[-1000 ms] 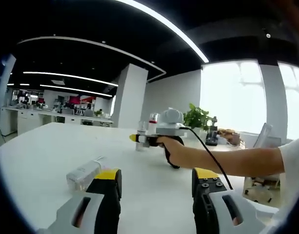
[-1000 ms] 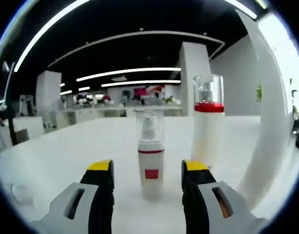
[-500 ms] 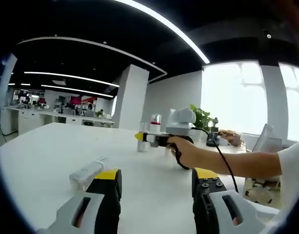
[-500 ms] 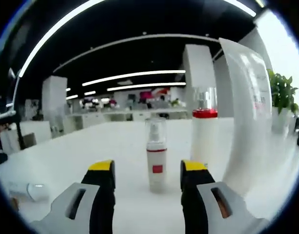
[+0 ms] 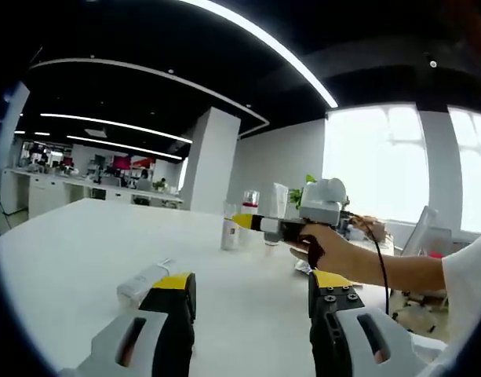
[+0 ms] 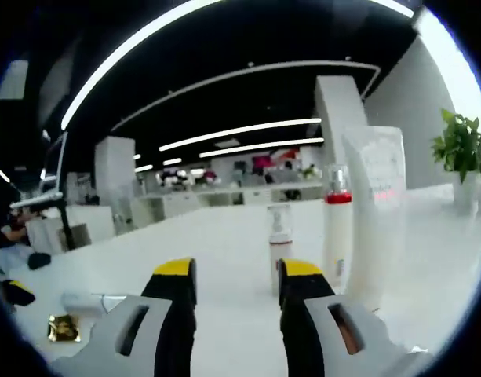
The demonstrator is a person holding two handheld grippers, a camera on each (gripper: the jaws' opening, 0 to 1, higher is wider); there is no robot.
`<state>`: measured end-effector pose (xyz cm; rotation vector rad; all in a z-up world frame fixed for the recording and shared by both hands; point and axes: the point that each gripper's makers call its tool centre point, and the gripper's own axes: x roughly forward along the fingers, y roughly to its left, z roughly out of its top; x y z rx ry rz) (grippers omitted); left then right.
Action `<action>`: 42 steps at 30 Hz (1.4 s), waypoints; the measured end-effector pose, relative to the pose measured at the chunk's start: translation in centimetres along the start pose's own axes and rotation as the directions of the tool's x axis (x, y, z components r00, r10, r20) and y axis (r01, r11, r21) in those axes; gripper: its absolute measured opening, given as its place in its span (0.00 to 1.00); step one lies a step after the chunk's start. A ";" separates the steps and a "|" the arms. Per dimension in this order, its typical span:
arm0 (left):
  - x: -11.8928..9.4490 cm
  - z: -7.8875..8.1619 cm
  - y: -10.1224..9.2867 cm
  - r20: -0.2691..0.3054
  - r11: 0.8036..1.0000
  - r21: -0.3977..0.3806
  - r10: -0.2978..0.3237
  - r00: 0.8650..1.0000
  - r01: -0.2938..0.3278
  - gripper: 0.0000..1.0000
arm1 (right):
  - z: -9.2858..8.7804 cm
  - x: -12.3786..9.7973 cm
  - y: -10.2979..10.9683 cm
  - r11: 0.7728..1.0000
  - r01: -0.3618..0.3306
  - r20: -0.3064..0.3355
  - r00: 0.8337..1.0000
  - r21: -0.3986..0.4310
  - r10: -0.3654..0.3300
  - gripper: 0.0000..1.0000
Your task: Arrange the skincare products in the storage area until every visible bottle or jar stands upright without overlapping.
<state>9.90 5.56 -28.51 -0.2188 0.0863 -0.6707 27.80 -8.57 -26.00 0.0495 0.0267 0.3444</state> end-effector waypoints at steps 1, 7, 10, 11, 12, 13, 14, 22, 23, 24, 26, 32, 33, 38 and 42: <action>-0.1 0.1 0.0 0.002 1.000 0.001 0.000 1.000 0.000 0.59 | -0.1 -1.0 0.5 1.000 -0.016 0.003 1.000 0.003 0.016 0.36; -0.4 0.4 0.3 -0.009 1.000 0.028 0.003 1.000 -0.003 0.59 | -0.9 -5.2 3.0 0.992 -0.119 -0.026 0.993 -0.052 0.118 0.22; -0.7 0.5 0.7 -0.013 0.999 0.036 0.011 1.000 -0.010 0.59 | -1.3 -7.2 3.5 0.986 -0.157 -0.044 0.987 -0.064 0.154 0.16; -0.9 0.5 1.0 -0.010 0.999 0.032 0.019 1.000 -0.018 0.59 | -1.4 -7.7 3.6 0.983 -0.168 -0.048 0.985 -0.067 0.165 0.13; -0.9 0.6 1.1 -0.009 0.999 0.031 0.023 1.000 -0.022 0.59 | -1.5 -8.0 3.7 0.982 -0.173 -0.049 0.984 -0.068 0.170 0.10; -1.0 0.7 1.3 -0.003 0.999 0.030 0.031 1.000 -0.031 0.59 | -1.6 -8.4 3.8 0.980 -0.185 -0.052 0.982 -0.071 0.181 0.08; -1.1 0.8 1.5 0.002 0.999 0.030 0.037 0.999 -0.037 0.59 | -2.0 -9.1 4.0 0.977 -0.200 -0.068 0.979 -0.076 0.195 0.07; -1.1 1.7 2.7 0.011 0.996 0.055 0.069 0.998 -0.069 0.58 | -2.3 -11.0 4.4 0.959 -0.278 -0.077 0.959 -0.058 0.274 0.00; -1.1 1.7 2.9 0.008 0.996 0.061 0.071 0.997 -0.071 0.58 | -2.3 -11.2 4.6 0.954 -0.292 -0.077 0.955 -0.069 0.286 0.00; -0.9 1.7 3.1 0.001 0.994 0.077 0.075 0.997 -0.074 0.58 | -2.2 -11.5 4.6 0.955 -0.289 -0.072 0.956 -0.069 0.284 0.00; -0.6 1.7 3.8 -0.018 0.990 0.108 0.089 0.996 -0.086 0.57 | -2.1 -12.3 4.9 0.948 -0.304 -0.052 0.952 -0.092 0.300 0.00; 0.0 2.6 4.9 -0.074 0.986 0.152 0.080 0.994 -0.068 0.59 | -2.6 -14.4 5.9 0.938 -0.341 -0.044 0.940 -0.063 0.339 0.00; 0.1 2.6 5.0 -0.099 0.987 0.151 0.067 0.993 -0.052 0.59 | -2.8 -14.7 6.2 0.934 -0.351 -0.049 0.936 -0.068 0.349 0.00; 1.3 3.4 6.9 -0.197 0.968 0.246 0.091 0.976 -0.041 0.60 | -3.4 -16.3 8.4 0.902 -0.430 -0.065 0.902 -0.035 0.427 0.00; 2.2 2.4 7.8 -0.309 0.974 0.226 0.078 0.948 -0.006 0.62 | -4.0 -17.0 10.2 0.877 -0.475 -0.081 0.879 -0.065 0.470 0.00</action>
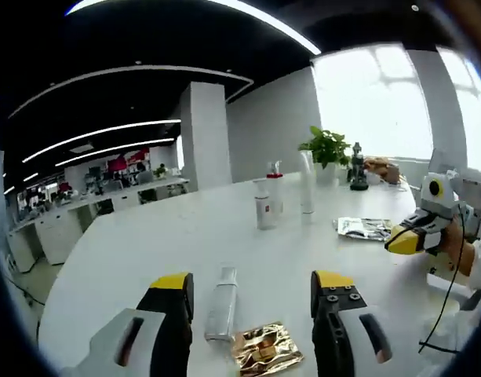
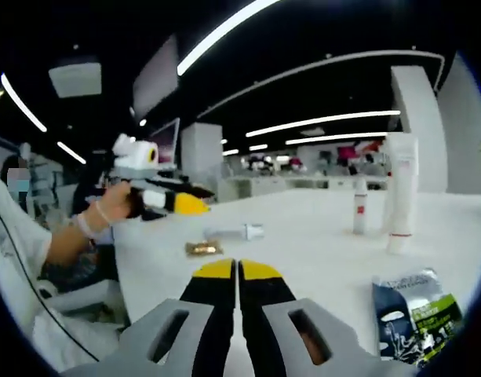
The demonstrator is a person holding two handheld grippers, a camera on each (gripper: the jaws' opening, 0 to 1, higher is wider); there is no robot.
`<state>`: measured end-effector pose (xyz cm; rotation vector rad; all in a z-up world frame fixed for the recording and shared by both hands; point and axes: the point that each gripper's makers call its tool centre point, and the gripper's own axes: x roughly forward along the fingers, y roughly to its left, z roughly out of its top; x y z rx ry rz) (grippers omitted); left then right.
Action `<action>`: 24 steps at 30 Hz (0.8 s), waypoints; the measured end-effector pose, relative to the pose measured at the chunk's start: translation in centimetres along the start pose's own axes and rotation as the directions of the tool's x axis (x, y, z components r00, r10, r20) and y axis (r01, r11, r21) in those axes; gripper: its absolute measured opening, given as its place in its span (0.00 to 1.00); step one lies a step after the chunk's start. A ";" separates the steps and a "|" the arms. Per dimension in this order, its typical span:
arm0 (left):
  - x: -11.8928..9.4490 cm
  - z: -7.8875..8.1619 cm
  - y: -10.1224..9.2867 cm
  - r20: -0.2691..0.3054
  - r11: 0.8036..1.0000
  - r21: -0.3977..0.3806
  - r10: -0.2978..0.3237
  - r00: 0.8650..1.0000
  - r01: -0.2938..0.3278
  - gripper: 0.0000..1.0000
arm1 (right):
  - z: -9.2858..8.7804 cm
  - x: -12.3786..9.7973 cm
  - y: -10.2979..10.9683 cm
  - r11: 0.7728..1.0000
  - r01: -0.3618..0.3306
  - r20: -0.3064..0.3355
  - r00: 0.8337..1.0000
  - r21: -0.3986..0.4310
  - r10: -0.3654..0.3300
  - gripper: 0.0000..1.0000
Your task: Arrange the skincare products in the storage area until every visible bottle or jar stands upright without overlapping.
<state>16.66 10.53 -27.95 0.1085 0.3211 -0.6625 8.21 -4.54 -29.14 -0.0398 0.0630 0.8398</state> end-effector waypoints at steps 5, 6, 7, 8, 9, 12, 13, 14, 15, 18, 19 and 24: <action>0.9 -0.3 0.7 -0.046 1.000 0.013 -0.012 0.999 0.013 0.65 | 0.0 0.1 1.3 1.000 -0.026 0.012 1.000 0.005 0.026 0.00; 1.1 -0.3 1.1 -0.059 1.000 0.010 -0.007 0.998 0.008 0.68 | 0.0 0.1 1.7 0.999 -0.036 0.016 0.999 0.003 0.036 0.00; 1.3 -0.3 1.3 -0.073 1.000 0.010 0.000 0.997 0.001 0.71 | -0.1 0.1 1.8 0.999 -0.039 0.016 0.999 0.005 0.039 0.00; 1.4 -0.5 1.6 -0.097 1.000 0.016 0.001 0.995 0.001 0.73 | -0.2 0.2 2.2 0.999 -0.038 0.017 0.999 0.009 0.037 0.00; 1.7 -0.5 1.9 -0.121 1.000 0.012 -0.001 0.993 0.002 0.74 | -0.1 0.3 2.5 0.999 -0.038 0.024 0.999 0.002 0.038 0.00; 2.5 -0.3 2.3 -0.152 1.000 0.016 -0.005 0.988 0.008 0.79 | -0.1 0.4 2.8 0.999 -0.015 0.025 1.000 -0.047 0.016 0.00; 2.7 -0.4 2.3 -0.166 1.000 0.014 -0.011 0.986 0.014 0.82 | -0.1 0.4 2.9 0.998 -0.009 0.023 1.000 -0.059 0.011 0.00; 3.1 -0.4 2.3 -0.185 1.000 0.010 -0.018 0.983 0.020 0.84 | -0.2 0.3 3.0 0.998 -0.008 0.022 1.000 -0.063 0.010 0.00; 3.2 -0.4 2.3 -0.190 1.000 0.013 -0.019 0.982 0.022 0.87 | -0.2 0.3 3.1 0.998 -0.010 0.021 1.000 -0.054 0.011 0.00; 3.8 -0.5 2.2 -0.214 0.999 0.000 -0.034 0.976 0.035 0.96 | -0.2 0.0 3.4 0.999 -0.021 0.019 1.000 -0.047 0.022 0.00; 4.0 -0.5 2.2 -0.225 0.999 -0.013 -0.040 0.974 0.038 0.99 | -0.1 -0.1 3.4 0.999 -0.023 0.021 0.999 -0.044 0.024 0.00; 4.8 -1.1 1.9 -0.288 0.999 -0.030 -0.047 0.956 0.040 1.00 | 0.6 -0.8 3.1 0.999 -0.013 0.046 0.999 -0.031 0.015 0.00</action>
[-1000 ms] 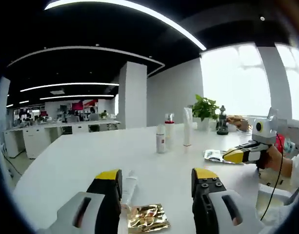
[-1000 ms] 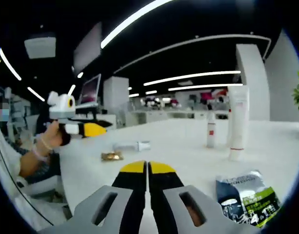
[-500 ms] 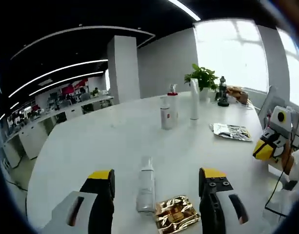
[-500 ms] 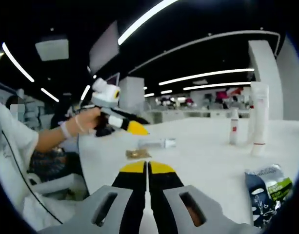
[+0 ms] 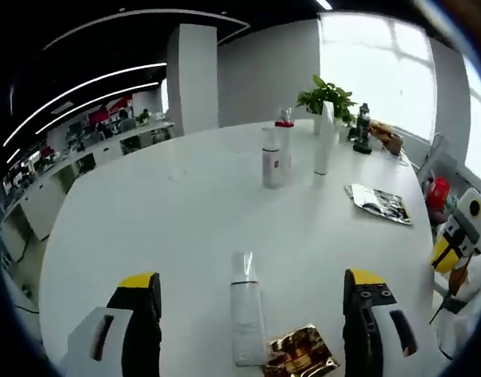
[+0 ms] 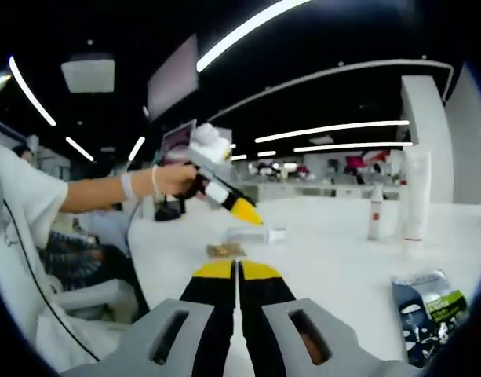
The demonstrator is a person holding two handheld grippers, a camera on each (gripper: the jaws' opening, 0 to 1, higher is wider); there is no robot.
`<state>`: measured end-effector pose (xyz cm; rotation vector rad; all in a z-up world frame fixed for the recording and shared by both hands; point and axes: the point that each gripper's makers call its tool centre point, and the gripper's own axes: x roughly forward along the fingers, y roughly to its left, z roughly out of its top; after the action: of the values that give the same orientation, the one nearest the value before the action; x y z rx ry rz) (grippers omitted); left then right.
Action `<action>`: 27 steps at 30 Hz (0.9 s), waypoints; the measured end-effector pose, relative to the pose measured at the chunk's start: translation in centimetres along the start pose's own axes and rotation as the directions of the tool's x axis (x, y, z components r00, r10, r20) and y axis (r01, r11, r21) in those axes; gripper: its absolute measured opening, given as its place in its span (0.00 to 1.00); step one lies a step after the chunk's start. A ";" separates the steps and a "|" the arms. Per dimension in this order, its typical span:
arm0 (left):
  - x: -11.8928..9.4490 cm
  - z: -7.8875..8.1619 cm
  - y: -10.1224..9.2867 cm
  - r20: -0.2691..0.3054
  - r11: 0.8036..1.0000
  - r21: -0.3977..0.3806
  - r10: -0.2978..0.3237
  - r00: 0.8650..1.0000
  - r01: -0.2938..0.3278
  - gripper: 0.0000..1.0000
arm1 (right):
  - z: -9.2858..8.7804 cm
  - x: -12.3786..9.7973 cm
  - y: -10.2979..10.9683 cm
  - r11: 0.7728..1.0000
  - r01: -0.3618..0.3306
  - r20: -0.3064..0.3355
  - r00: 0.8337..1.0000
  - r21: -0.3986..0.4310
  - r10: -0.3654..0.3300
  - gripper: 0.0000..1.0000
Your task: Arrange the skincare products in the storage area until every visible bottle or jar stands upright without overlapping.
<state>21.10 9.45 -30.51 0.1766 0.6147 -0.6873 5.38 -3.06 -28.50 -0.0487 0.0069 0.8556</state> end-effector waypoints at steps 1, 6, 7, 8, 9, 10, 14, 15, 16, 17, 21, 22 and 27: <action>0.1 -0.2 -0.3 -0.031 1.000 0.005 0.000 1.000 0.000 1.00 | 0.1 -0.1 -0.1 1.000 0.001 0.002 1.000 0.002 -0.001 0.00; 0.7 -0.5 -0.8 -0.107 1.000 -0.004 0.006 0.994 -0.007 0.99 | -0.3 -0.2 -0.6 1.000 0.024 -0.016 1.000 -0.019 -0.024 0.00; 1.0 -0.6 -0.4 -0.139 1.000 0.016 0.019 0.990 -0.017 0.98 | -0.4 -0.3 -0.8 0.999 0.035 -0.019 0.999 -0.027 -0.036 0.00; 1.1 -0.7 -0.2 -0.163 0.999 0.031 0.020 0.986 -0.016 0.95 | -0.4 -0.3 -0.9 0.999 0.039 -0.020 0.999 -0.031 -0.040 0.00; 1.5 -0.7 -0.3 -0.186 1.000 0.027 0.006 0.982 -0.002 0.92 | -0.4 -0.3 -1.0 0.999 0.043 -0.021 0.999 -0.031 -0.044 0.00; 1.6 -0.6 -0.3 -0.189 1.000 0.019 0.001 0.982 0.002 0.89 | -0.4 -0.3 -1.0 0.999 0.044 -0.021 0.999 -0.032 -0.045 0.00; 2.7 -0.8 -0.4 -0.232 0.999 -0.028 -0.041 0.972 0.035 0.84 | -0.1 -0.7 -1.7 0.997 0.071 -0.011 0.997 -0.034 -0.071 0.03; 3.0 -1.0 -0.3 -0.249 0.999 -0.024 -0.042 0.968 0.037 0.81 | 0.0 -0.8 -2.0 0.996 0.082 -0.007 0.997 -0.040 -0.082 0.06; 3.2 -1.2 -0.2 -0.265 0.999 -0.020 -0.042 0.963 0.038 0.80 | 0.1 -0.8 -2.3 0.995 0.092 -0.004 0.996 -0.046 -0.092 0.10; 3.6 -1.2 -0.2 -0.276 0.999 -0.015 -0.044 0.960 0.041 0.77 | 0.1 -0.9 -2.5 0.993 0.098 -0.010 0.995 -0.058 -0.099 0.15; 4.2 -1.1 -0.1 -0.299 0.999 -0.001 -0.034 0.954 0.036 0.64 | 0.2 -1.1 -3.4 0.984 0.139 -0.018 0.990 -0.109 -0.141 0.29; 4.4 -1.1 0.0 -0.305 0.999 -0.001 -0.034 0.952 0.036 0.63 | 0.2 -1.2 -3.6 0.983 0.145 -0.019 0.989 -0.109 -0.148 0.33; 4.9 -1.2 0.4 -0.351 1.000 0.016 -0.019 0.936 0.026 0.62 | 0.1 -1.4 -4.4 0.978 0.175 -0.029 0.983 -0.113 -0.179 0.56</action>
<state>23.76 7.51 -34.39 0.3158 0.9536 -0.6900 7.77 -6.97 -28.21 -0.1667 -0.0082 0.6762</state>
